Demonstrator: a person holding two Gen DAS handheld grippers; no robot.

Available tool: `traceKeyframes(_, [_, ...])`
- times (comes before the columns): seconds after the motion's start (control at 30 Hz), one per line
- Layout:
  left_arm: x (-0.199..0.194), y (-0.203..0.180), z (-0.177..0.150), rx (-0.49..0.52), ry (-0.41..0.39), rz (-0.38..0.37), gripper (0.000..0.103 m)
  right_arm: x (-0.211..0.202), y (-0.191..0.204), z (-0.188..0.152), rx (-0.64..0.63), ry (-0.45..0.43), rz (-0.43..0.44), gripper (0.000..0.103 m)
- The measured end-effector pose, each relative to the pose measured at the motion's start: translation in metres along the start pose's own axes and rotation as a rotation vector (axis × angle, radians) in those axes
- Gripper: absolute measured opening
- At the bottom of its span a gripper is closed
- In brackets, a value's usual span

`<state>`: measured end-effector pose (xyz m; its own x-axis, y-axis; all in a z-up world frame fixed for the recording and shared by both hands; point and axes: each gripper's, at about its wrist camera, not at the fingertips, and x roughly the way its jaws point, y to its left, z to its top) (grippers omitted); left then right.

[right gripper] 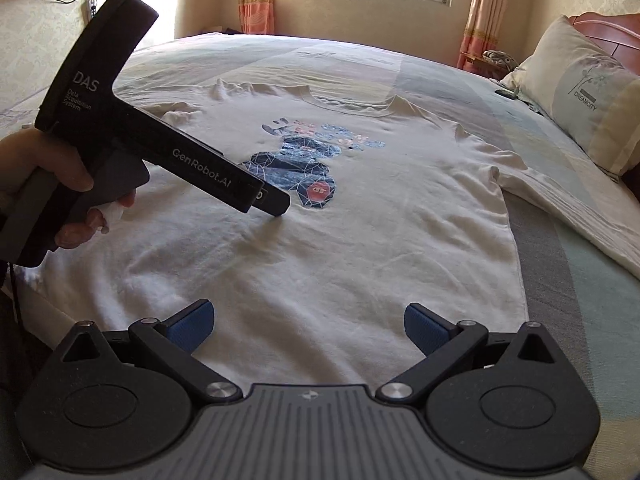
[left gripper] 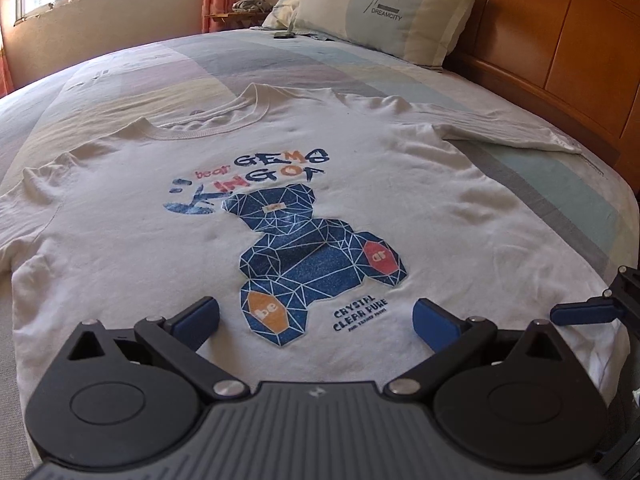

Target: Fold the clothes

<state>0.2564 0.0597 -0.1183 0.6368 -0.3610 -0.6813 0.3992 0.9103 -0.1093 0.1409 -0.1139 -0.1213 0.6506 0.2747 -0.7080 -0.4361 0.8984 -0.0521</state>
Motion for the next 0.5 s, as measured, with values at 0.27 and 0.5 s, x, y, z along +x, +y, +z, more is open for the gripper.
traceKeyframes(0.27, [-0.010, 0.025, 0.002, -0.120, -0.030, -0.061, 0.102, -0.026, 0.020, 0.004, -0.061, -0.074, 0.040, 0.103])
traceKeyframes(0.5, [-0.020, 0.032, -0.002, -0.106, -0.042, -0.028, 0.102, 0.005, 0.099, 0.019, -0.319, -0.090, 0.108, 0.103])
